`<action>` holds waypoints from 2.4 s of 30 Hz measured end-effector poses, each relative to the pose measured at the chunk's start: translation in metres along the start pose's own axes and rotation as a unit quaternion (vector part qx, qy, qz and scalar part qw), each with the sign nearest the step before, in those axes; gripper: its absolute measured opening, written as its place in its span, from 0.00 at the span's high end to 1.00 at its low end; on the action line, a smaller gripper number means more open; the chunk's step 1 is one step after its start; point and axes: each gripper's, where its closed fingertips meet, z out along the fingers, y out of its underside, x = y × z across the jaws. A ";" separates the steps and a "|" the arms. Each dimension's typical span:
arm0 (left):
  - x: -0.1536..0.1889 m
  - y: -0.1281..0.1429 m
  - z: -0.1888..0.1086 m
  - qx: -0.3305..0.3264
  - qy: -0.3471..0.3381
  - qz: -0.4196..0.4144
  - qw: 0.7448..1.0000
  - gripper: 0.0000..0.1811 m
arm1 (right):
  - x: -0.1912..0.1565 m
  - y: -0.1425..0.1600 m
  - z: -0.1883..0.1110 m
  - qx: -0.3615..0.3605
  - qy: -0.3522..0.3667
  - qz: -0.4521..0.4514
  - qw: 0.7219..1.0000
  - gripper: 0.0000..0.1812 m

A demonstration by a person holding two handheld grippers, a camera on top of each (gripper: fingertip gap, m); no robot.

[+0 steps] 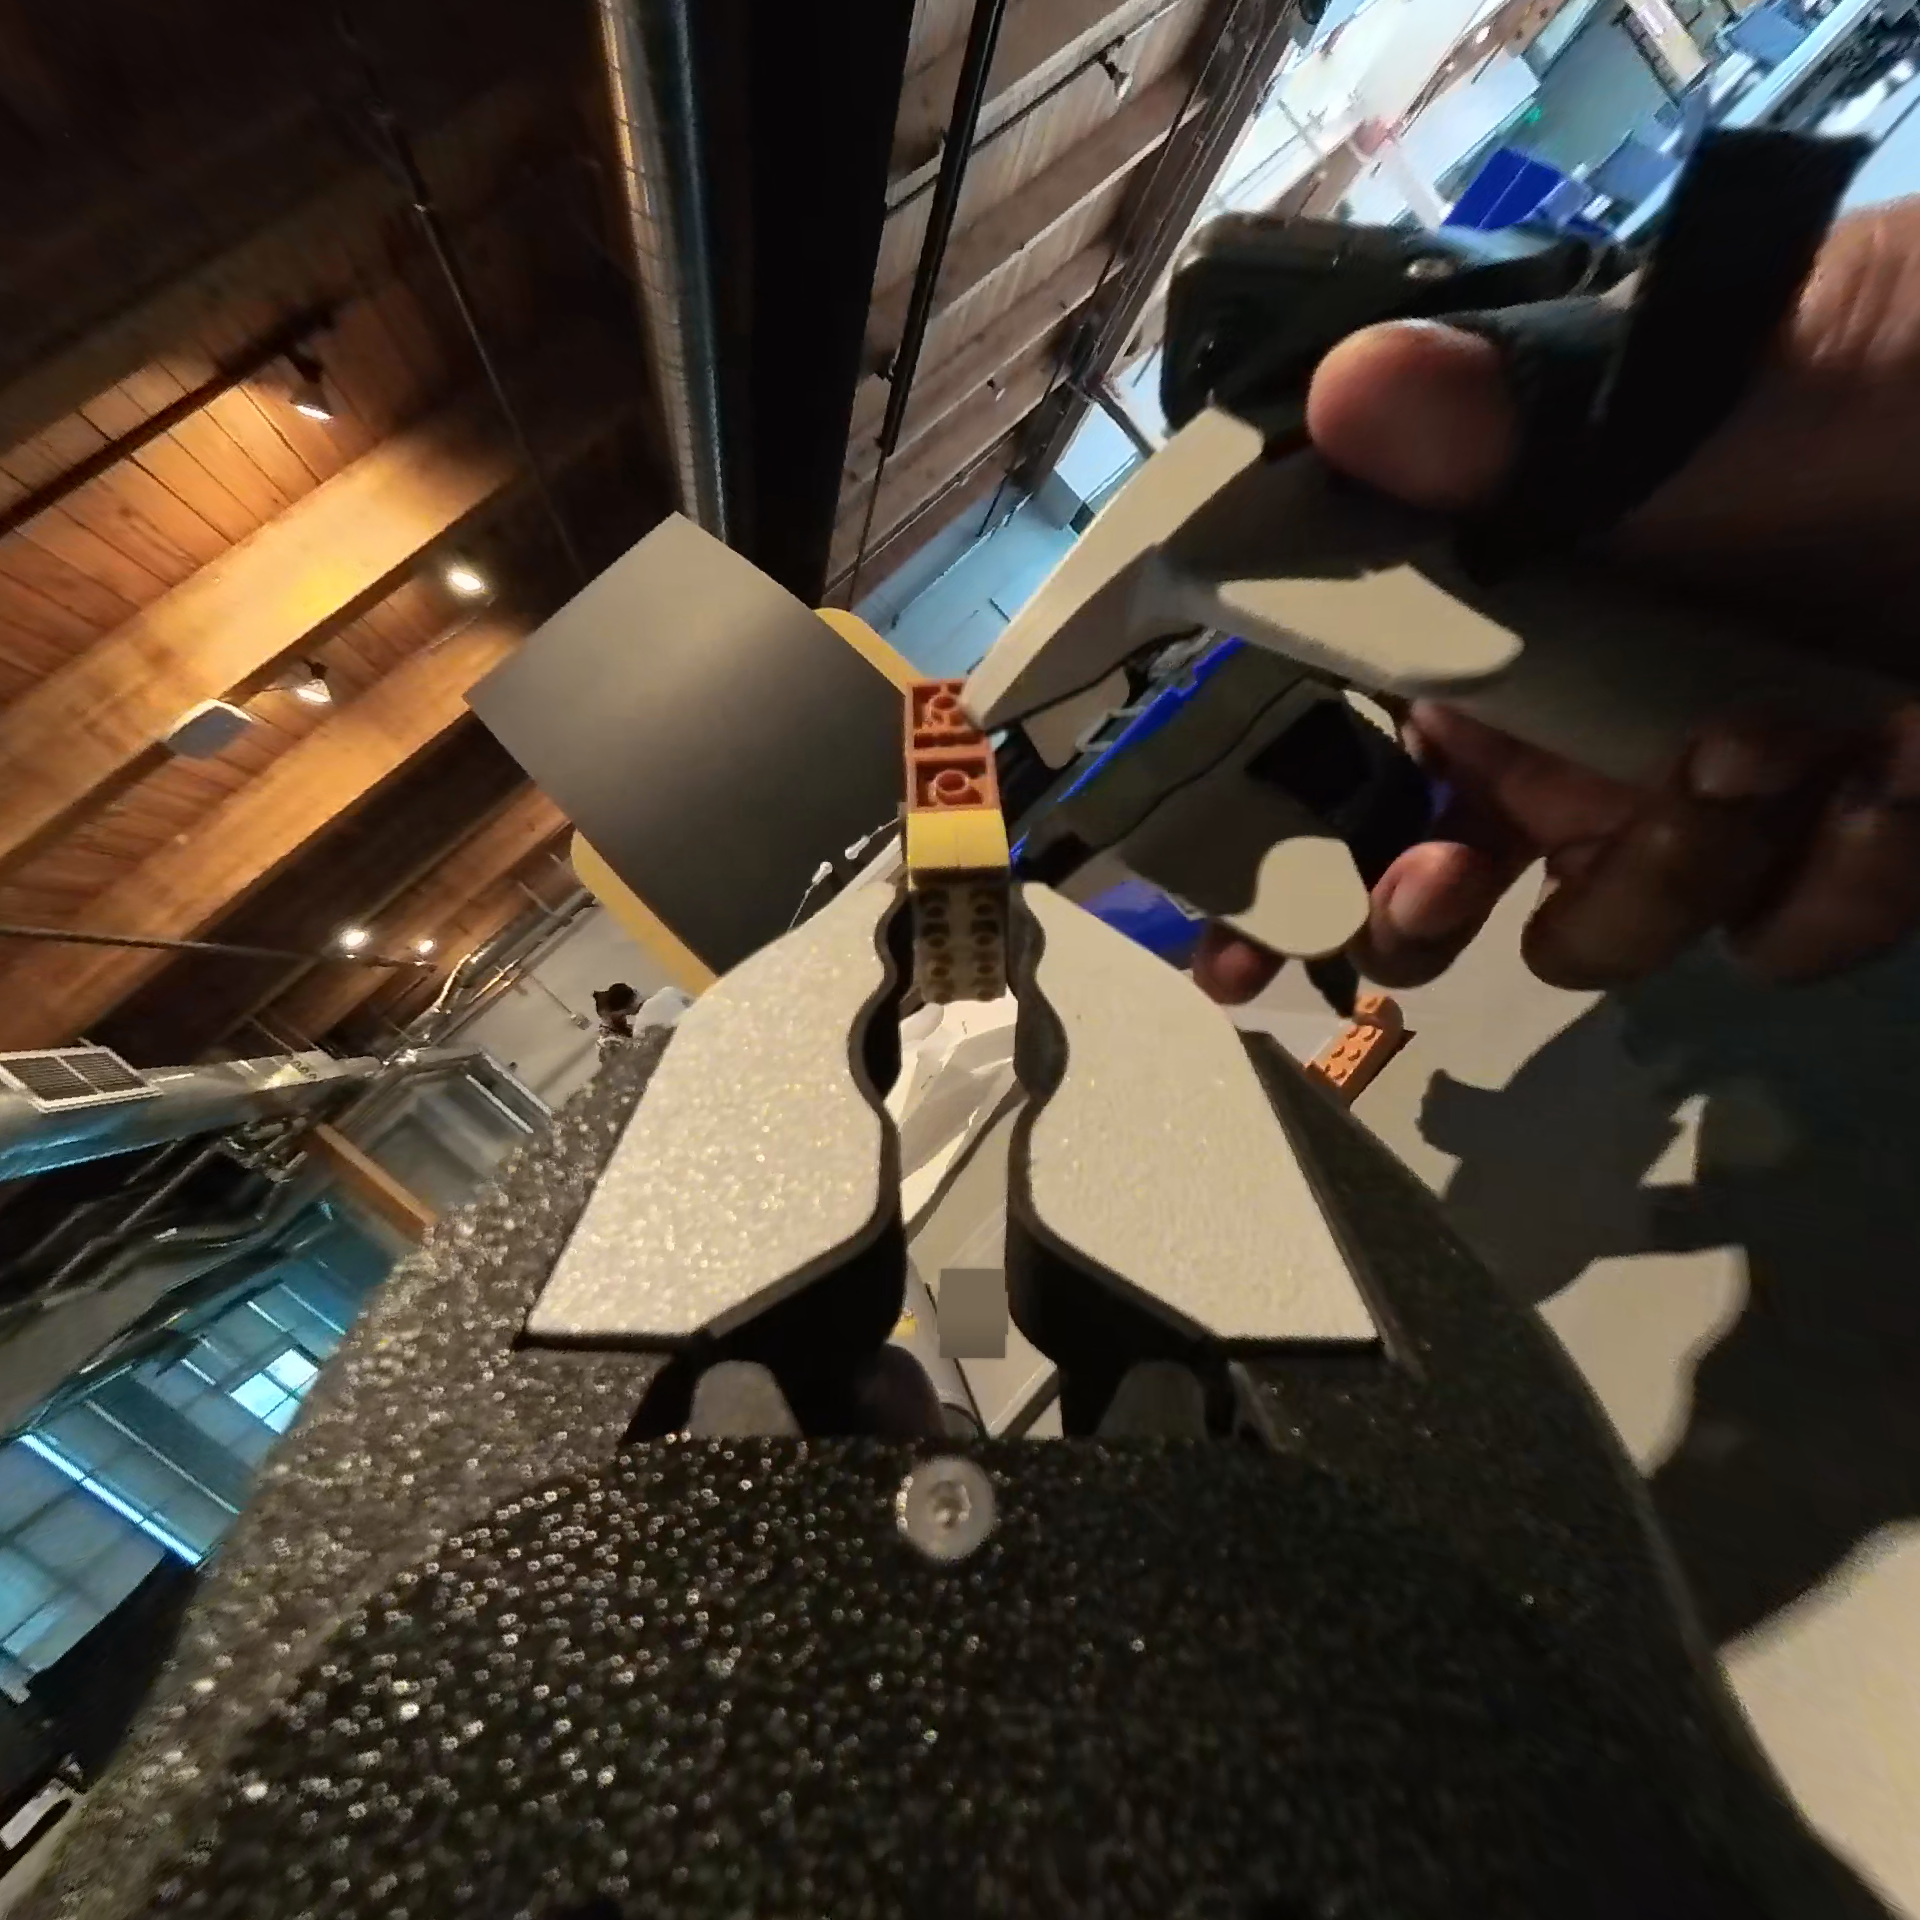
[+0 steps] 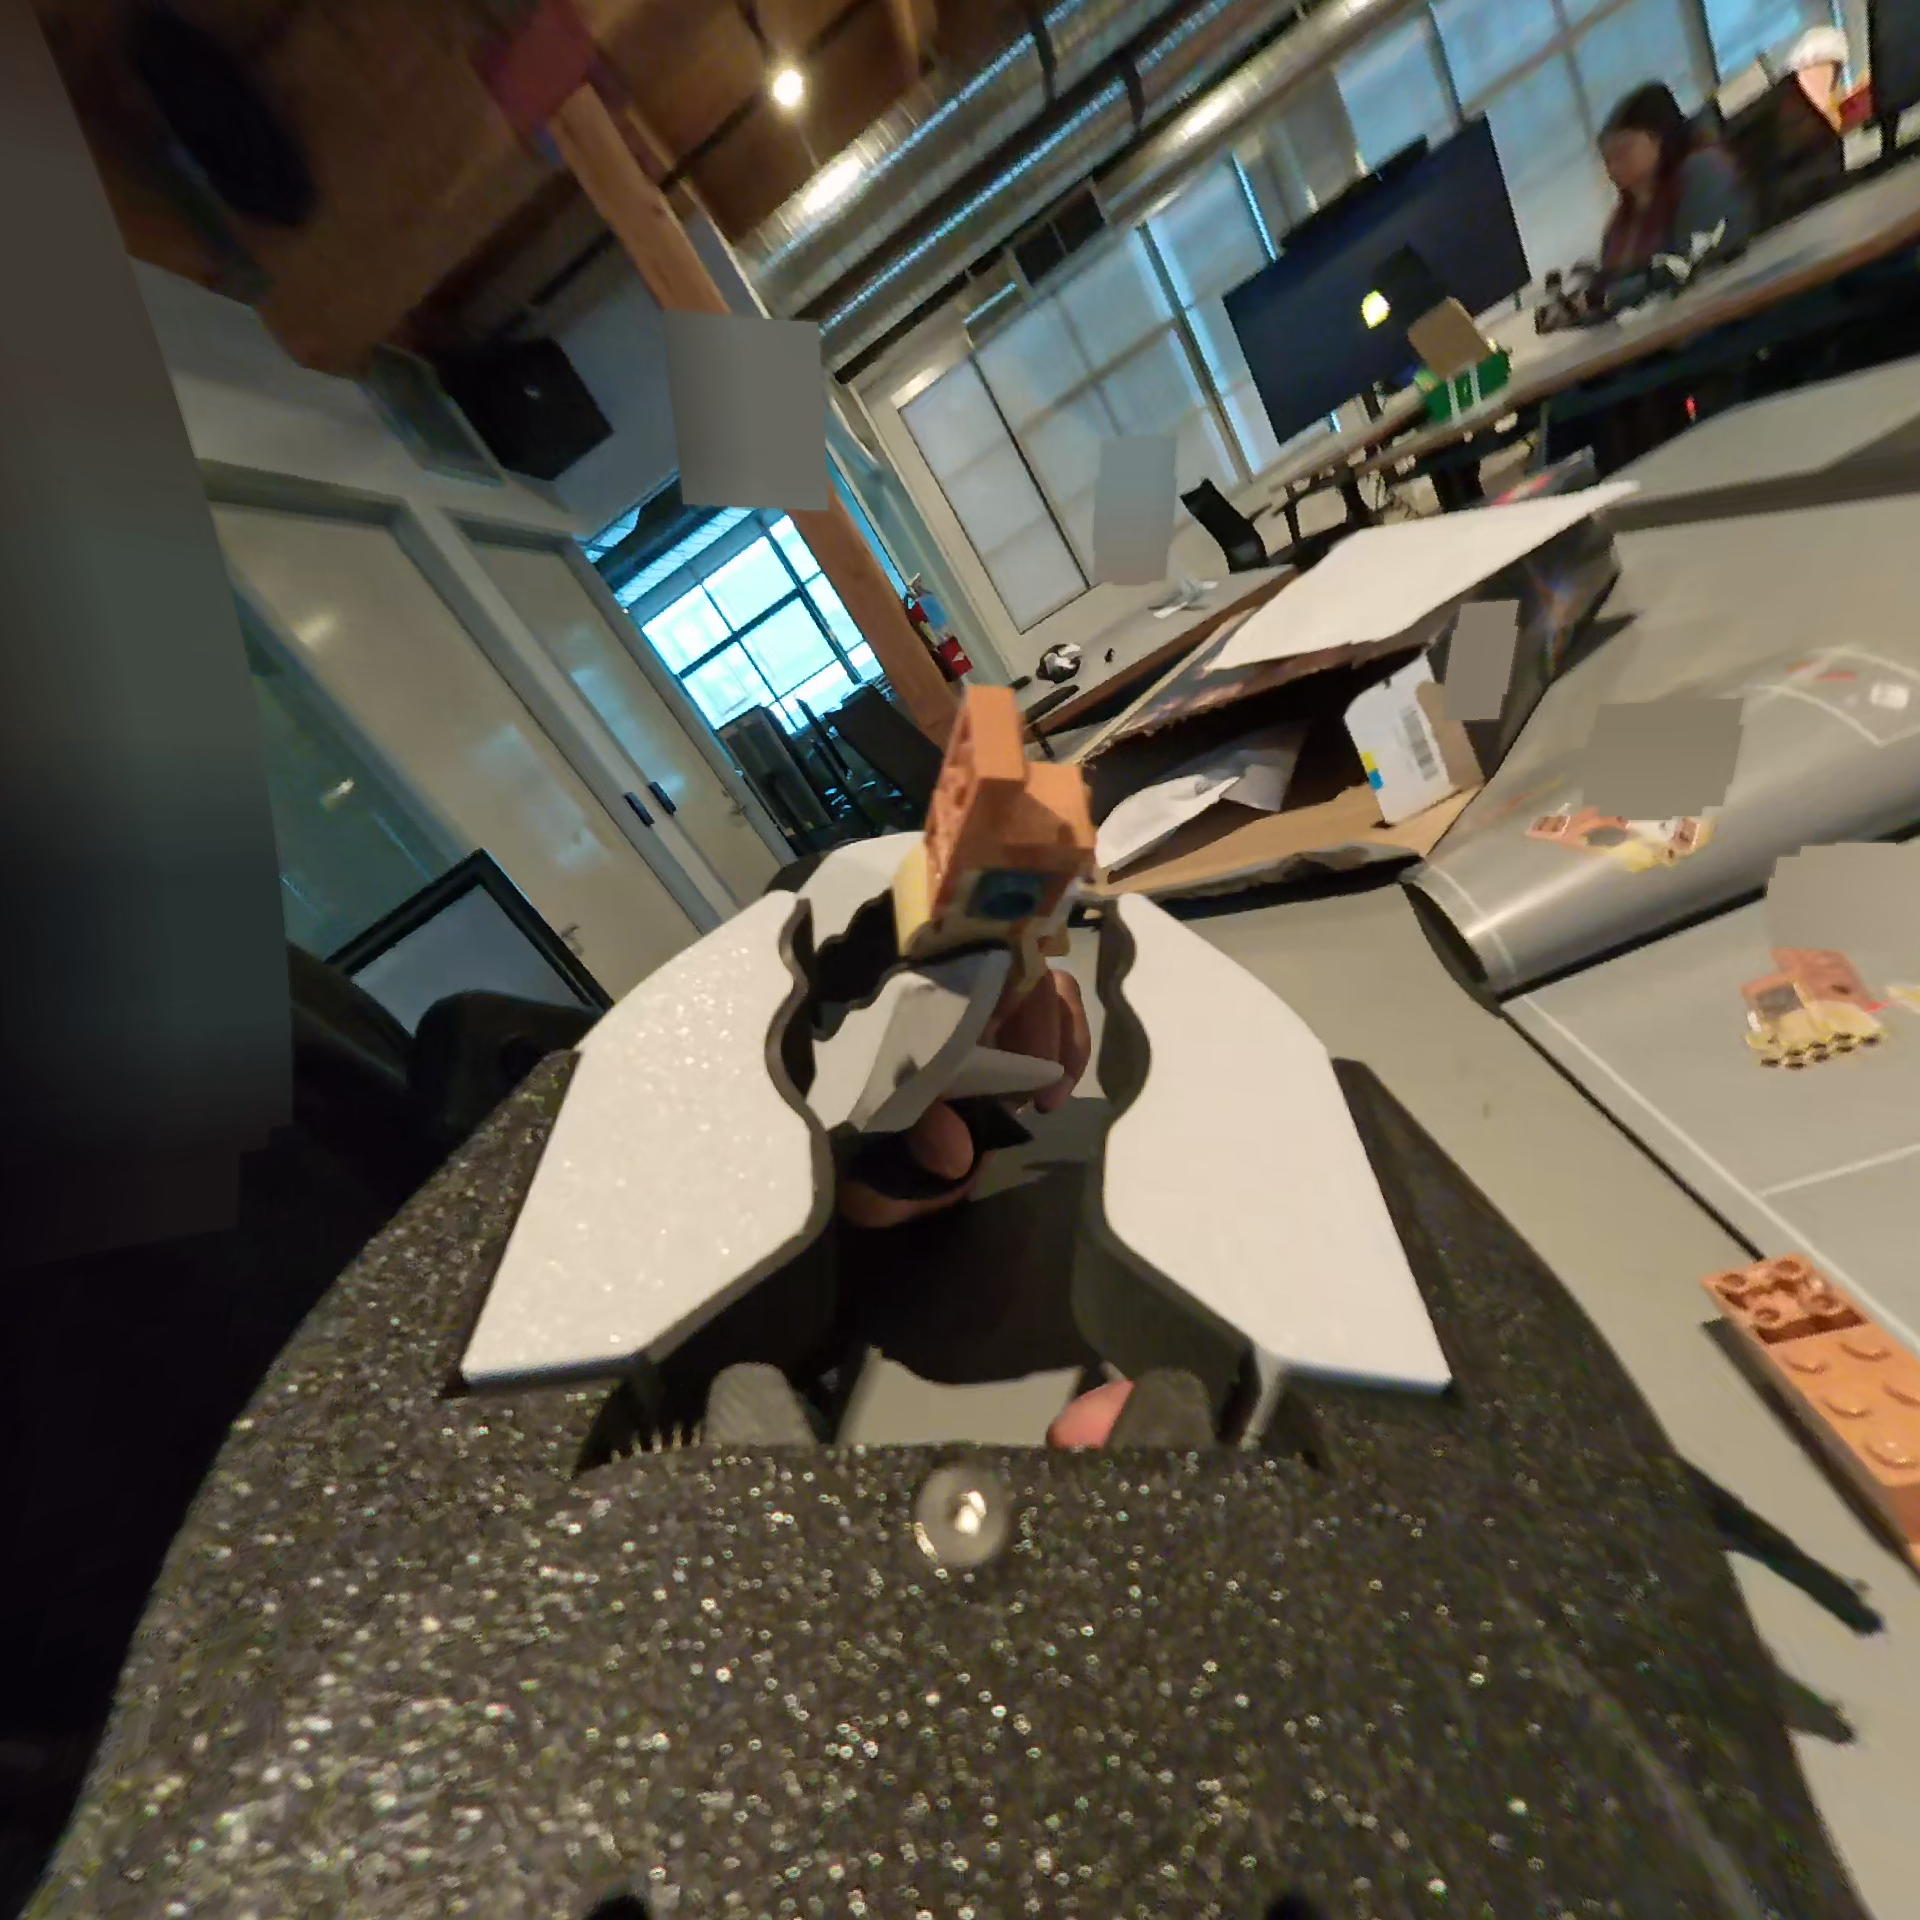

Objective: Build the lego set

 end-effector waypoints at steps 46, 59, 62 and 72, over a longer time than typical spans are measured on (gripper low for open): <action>0.016 -0.015 -0.008 0.029 -0.017 0.141 0.989 0.91 | -0.005 0.012 -0.007 0.021 -0.054 -0.060 0.997 0.81; 0.018 -0.022 -0.013 0.047 -0.016 0.154 0.987 0.91 | -0.016 0.017 -0.006 0.021 -0.087 -0.037 0.995 0.83; 0.018 -0.021 -0.014 0.047 -0.015 0.159 0.986 0.91 | -0.016 0.018 -0.006 0.015 -0.091 -0.027 0.995 0.83; 0.025 -0.014 -0.014 0.037 0.012 0.174 0.984 0.91 | 0.004 0.028 -0.014 -0.074 -0.039 -0.088 0.993 0.69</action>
